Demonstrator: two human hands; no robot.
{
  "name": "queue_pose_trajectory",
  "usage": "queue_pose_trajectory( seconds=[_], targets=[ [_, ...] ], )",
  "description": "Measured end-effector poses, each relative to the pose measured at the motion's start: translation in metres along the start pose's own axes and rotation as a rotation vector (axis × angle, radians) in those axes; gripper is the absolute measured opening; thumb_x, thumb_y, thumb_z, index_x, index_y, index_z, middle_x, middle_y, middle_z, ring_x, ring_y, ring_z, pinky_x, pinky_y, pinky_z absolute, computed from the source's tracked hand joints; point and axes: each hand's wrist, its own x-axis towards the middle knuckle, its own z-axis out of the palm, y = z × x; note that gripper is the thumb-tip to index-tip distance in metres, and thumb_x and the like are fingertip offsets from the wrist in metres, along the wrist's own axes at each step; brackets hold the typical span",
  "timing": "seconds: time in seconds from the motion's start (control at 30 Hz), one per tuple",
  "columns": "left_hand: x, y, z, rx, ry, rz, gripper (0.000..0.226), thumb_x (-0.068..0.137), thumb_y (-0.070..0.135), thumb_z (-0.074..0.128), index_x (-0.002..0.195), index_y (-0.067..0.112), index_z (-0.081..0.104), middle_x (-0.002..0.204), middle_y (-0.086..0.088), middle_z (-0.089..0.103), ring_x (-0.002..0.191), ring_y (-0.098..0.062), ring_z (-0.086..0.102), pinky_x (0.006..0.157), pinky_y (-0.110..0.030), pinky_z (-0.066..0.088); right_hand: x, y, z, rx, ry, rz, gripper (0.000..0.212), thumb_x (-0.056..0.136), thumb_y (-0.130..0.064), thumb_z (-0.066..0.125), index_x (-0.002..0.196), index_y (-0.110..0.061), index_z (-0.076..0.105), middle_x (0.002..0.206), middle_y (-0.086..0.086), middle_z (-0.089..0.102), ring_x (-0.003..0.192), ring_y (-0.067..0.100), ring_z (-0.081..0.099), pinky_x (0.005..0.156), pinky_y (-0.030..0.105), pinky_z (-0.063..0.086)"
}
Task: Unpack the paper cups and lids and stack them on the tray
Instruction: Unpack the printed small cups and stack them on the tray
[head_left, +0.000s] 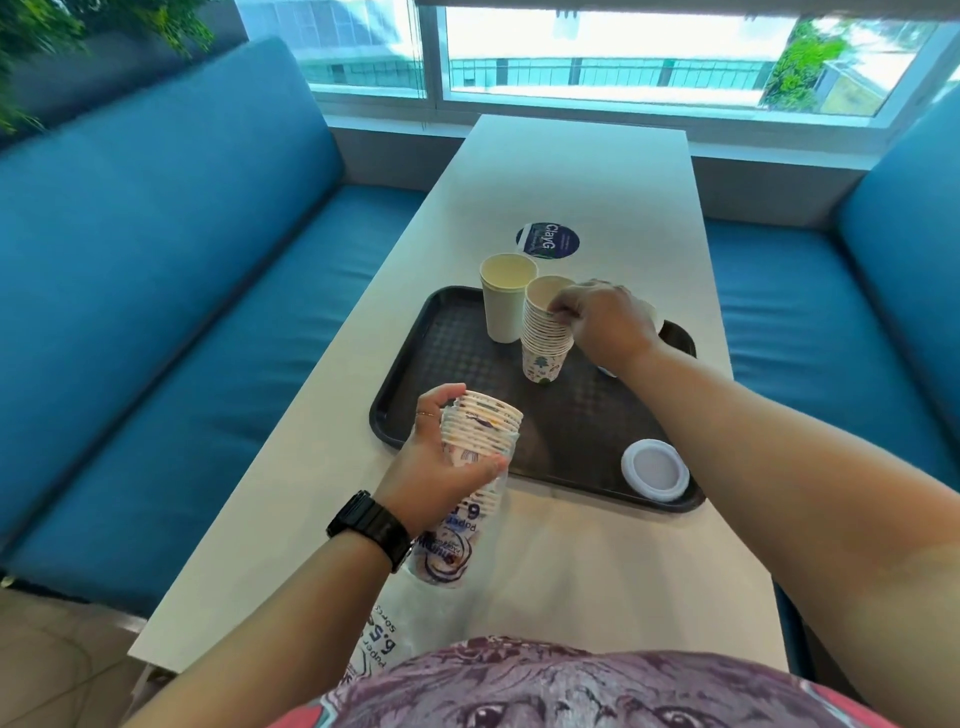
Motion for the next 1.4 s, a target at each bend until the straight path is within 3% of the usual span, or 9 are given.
queue_pose_trajectory(
  seconds=[0.17,0.33,0.4,0.5,0.63,0.77,0.97,1.23,1.4],
  targets=[
    [0.003,0.0,0.002,0.013,-0.024,-0.009,0.085,0.08,0.023,0.08,0.128,0.056,0.018,0.136,-0.001,0.048,0.116,-0.019,0.059,0.097,-0.034,0.053,0.002,0.0,0.0,0.059,-0.055,0.01,0.021,0.091,-0.011,0.06,0.107,-0.016,0.073,0.11,0.011,0.069,0.104,0.033,0.059,0.089,0.038,0.047],
    [0.002,0.003,0.004,0.019,-0.026,0.001,0.085,0.081,0.021,0.079,0.131,0.051,0.017,0.135,0.001,0.048,0.115,-0.017,0.059,0.097,-0.031,0.052,-0.003,0.001,-0.004,0.055,-0.089,0.038,0.022,0.095,-0.016,0.058,0.111,-0.022,0.071,0.114,0.005,0.066,0.112,0.027,0.055,0.081,0.025,0.034],
    [0.002,0.004,0.005,0.009,-0.019,0.006,0.084,0.081,0.018,0.079,0.131,0.047,0.018,0.133,0.0,0.05,0.113,-0.016,0.061,0.094,-0.029,0.052,-0.007,0.001,-0.005,0.051,-0.086,0.025,0.024,0.095,-0.019,0.058,0.115,-0.024,0.07,0.119,0.006,0.065,0.117,0.026,0.052,0.089,0.027,0.035],
    [0.001,0.005,0.006,0.011,0.012,0.02,0.081,0.08,0.017,0.08,0.128,0.041,0.019,0.129,0.001,0.053,0.11,-0.015,0.062,0.089,-0.022,0.053,-0.018,-0.007,-0.01,0.112,0.001,0.011,0.028,0.092,-0.023,0.063,0.12,-0.021,0.068,0.132,0.007,0.06,0.129,0.022,0.046,0.107,0.033,0.03],
    [-0.003,0.009,0.007,0.005,0.04,0.042,0.077,0.08,0.015,0.08,0.124,0.038,0.021,0.125,0.004,0.054,0.108,-0.009,0.063,0.086,-0.017,0.051,-0.042,-0.025,-0.011,0.367,0.183,0.1,0.022,0.093,-0.025,0.062,0.113,-0.021,0.07,0.114,0.001,0.067,0.106,0.018,0.056,0.096,0.037,0.042],
    [-0.009,0.013,0.008,-0.005,0.074,0.069,0.074,0.08,0.015,0.08,0.12,0.042,0.023,0.121,0.005,0.056,0.104,-0.009,0.065,0.087,-0.02,0.053,-0.067,-0.038,-0.004,0.711,-0.068,0.179,0.013,0.092,-0.03,0.064,0.104,-0.031,0.07,0.101,-0.011,0.071,0.093,0.004,0.064,0.086,0.024,0.05],
    [-0.02,0.025,0.008,-0.016,0.11,0.095,0.072,0.08,0.013,0.079,0.121,0.035,0.024,0.116,0.012,0.052,0.098,-0.004,0.063,0.078,-0.013,0.053,-0.092,-0.051,0.006,0.804,-0.263,0.155,0.014,0.095,-0.022,0.061,0.103,-0.027,0.071,0.1,-0.013,0.072,0.095,0.0,0.064,0.088,0.018,0.048],
    [-0.034,0.043,0.006,-0.003,0.151,0.107,0.068,0.081,0.005,0.076,0.121,0.025,0.025,0.105,0.023,0.036,0.088,0.006,0.054,0.071,-0.002,0.046,-0.095,-0.059,0.0,0.751,-0.263,0.13,0.021,0.095,-0.015,0.059,0.09,-0.033,0.069,0.092,-0.013,0.07,0.09,0.003,0.063,0.081,0.015,0.047],
    [-0.038,0.046,0.006,0.011,0.15,0.098,0.068,0.082,0.008,0.076,0.121,0.028,0.025,0.105,0.024,0.036,0.091,0.005,0.055,0.08,-0.012,0.048,-0.096,-0.062,-0.002,0.759,-0.226,0.099,0.017,0.095,-0.013,0.059,0.092,-0.025,0.07,0.093,-0.005,0.071,0.089,0.007,0.063,0.082,0.017,0.047]
  ],
)
